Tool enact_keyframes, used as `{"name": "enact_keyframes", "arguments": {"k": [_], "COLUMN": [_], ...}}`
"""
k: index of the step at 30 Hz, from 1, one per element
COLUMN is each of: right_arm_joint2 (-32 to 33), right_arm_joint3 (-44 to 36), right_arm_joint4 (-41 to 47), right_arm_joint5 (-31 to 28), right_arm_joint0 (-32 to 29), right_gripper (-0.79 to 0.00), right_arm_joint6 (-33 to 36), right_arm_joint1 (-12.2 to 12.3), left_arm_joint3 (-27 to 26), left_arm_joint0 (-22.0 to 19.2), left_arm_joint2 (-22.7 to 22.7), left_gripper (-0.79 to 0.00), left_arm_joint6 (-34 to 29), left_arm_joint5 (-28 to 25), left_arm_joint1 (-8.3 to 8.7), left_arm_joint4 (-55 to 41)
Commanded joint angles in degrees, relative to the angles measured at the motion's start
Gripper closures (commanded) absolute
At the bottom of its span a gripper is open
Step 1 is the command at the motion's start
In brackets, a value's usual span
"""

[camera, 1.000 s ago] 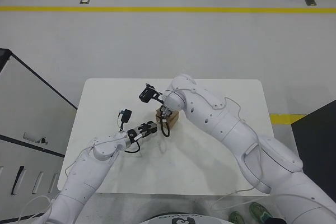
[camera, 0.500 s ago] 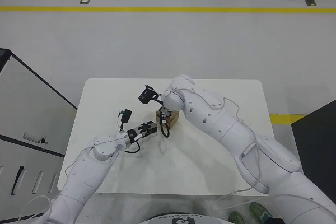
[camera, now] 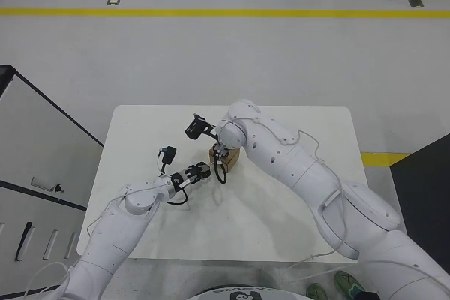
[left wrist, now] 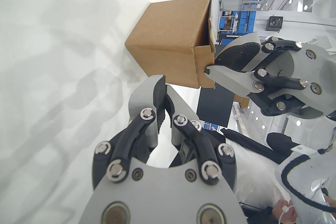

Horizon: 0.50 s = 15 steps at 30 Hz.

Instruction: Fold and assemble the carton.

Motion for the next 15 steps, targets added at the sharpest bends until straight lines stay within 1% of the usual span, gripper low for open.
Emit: {"name": "enact_keyframes", "arguments": {"k": [1, 4, 7, 8, 11, 15], "right_arm_joint2": [-0.04, -0.06, 0.02, 0.11, 0.5, 1.71], "right_arm_joint3": [0.37, 1.0, 1.66, 1.93, 2.78, 3.88], "right_arm_joint4": [0.0, 0.23, 0.62, 0.84, 1.51, 3.19], "right_arm_joint5": [-0.11, -0.34, -0.55, -0.59, -0.43, -0.12], "right_arm_joint0": [0.04, 0.1, 0.2, 0.24, 0.4, 0.56], "right_gripper": [-0.018, -0.074, -0.108, -0.145, -0.203, -0.246], "right_arm_joint6": [0.01, 0.0, -0.05, -0.11, -0.48, -1.37], "right_arm_joint1": [-0.15, -0.4, -0.66, -0.73, -0.93, -1.01], "left_arm_joint3": [0.0, 0.0, 0.0, 0.0, 0.0, 0.0], "left_arm_joint0": [0.0, 0.0, 0.0, 0.0, 0.0, 0.0], "left_arm_joint2": [0.0, 0.0, 0.0, 0.0, 0.0, 0.0], "left_gripper": [0.0, 0.0, 0.0, 0.0, 0.0, 0.0], "left_arm_joint6": [0.0, 0.0, 0.0, 0.0, 0.0, 0.0], "left_arm_joint5": [0.0, 0.0, 0.0, 0.0, 0.0, 0.0], "left_arm_joint1": [0.0, 0.0, 0.0, 0.0, 0.0, 0.0], "left_arm_joint4": [0.0, 0.0, 0.0, 0.0, 0.0, 0.0]}}
